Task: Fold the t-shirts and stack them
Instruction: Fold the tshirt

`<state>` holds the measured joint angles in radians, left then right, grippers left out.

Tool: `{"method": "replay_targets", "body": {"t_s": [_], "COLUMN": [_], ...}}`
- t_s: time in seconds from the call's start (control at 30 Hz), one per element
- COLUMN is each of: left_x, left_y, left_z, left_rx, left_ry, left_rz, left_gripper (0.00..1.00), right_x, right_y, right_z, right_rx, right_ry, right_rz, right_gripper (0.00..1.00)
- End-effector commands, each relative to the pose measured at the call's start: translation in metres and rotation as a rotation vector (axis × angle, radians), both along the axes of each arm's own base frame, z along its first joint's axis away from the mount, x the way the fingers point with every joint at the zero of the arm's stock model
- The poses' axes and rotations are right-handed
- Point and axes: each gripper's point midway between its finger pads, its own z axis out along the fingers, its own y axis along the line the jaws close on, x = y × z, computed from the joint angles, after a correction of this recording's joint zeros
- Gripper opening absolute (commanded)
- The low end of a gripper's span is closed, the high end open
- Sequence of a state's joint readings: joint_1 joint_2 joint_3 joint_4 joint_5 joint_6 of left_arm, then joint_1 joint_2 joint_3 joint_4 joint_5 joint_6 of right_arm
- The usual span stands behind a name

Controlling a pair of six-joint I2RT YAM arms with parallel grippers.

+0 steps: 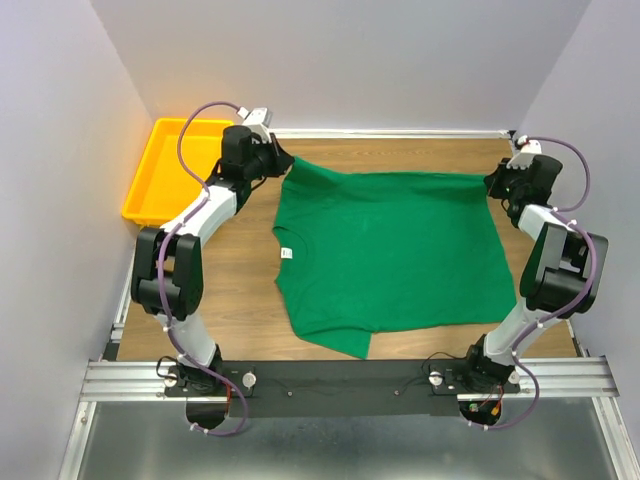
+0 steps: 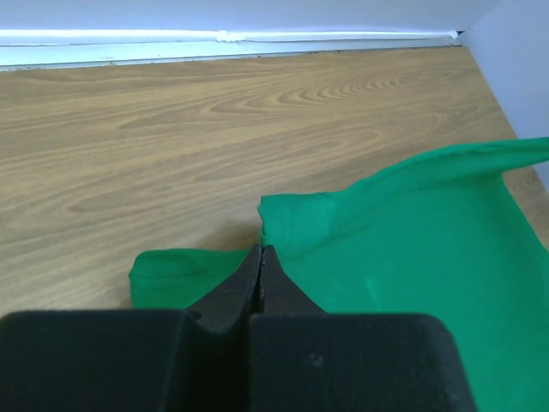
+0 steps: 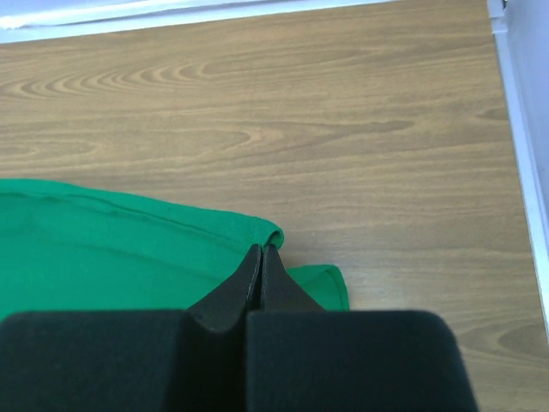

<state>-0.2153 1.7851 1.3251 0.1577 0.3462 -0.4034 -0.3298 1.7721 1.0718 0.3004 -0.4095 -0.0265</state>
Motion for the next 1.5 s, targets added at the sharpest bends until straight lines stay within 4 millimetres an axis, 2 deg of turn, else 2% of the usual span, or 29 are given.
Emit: {"method": "replay_targets", "body": {"t_s": [0.0,0.07,0.27,0.37,0.57,0.97,1.47], "left_x": [-0.021,-0.029,-0.054,-0.063,-0.079,-0.115,-0.138], "left_y": [-0.003,-0.002,0.002,0.003,0.003,0.005,0.005], "left_z": [0.015,0.018,-0.003,0.0,0.018,-0.006,-0.015], "left_rx": [-0.024,-0.03,-0.02,-0.027,-0.053,-0.057,-0.076], "left_ry": [-0.051,-0.056,-0.018,-0.025,-0.062,-0.009,0.02], "left_rz": [-0.06,-0.067,-0.071,-0.072,-0.088,-0.12,-0.13], "left_gripper": [0.0,0.0,0.0,0.0,0.0,0.0,0.0], "right_x": [-0.009,-0.01,-0.013,-0.016,-0.02,-0.027,-0.032], "right_y": [0.0,0.0,-0.007,-0.009,-0.011,-0.016,-0.015], "right_z": [0.003,0.003,0.005,0.005,-0.005,-0.01,-0.021], "right_rx": [0.005,0.009,0.005,0.002,-0.001,-0.003,0.004], "right_ry": [0.008,0.009,0.011,0.014,0.039,0.054,0.08], "right_rz": [0.01,0.006,-0.016,-0.025,-0.034,-0.055,-0.059], "right_gripper": [0.01,0.01,0.01,0.01,0.01,0.0,0.01]}}
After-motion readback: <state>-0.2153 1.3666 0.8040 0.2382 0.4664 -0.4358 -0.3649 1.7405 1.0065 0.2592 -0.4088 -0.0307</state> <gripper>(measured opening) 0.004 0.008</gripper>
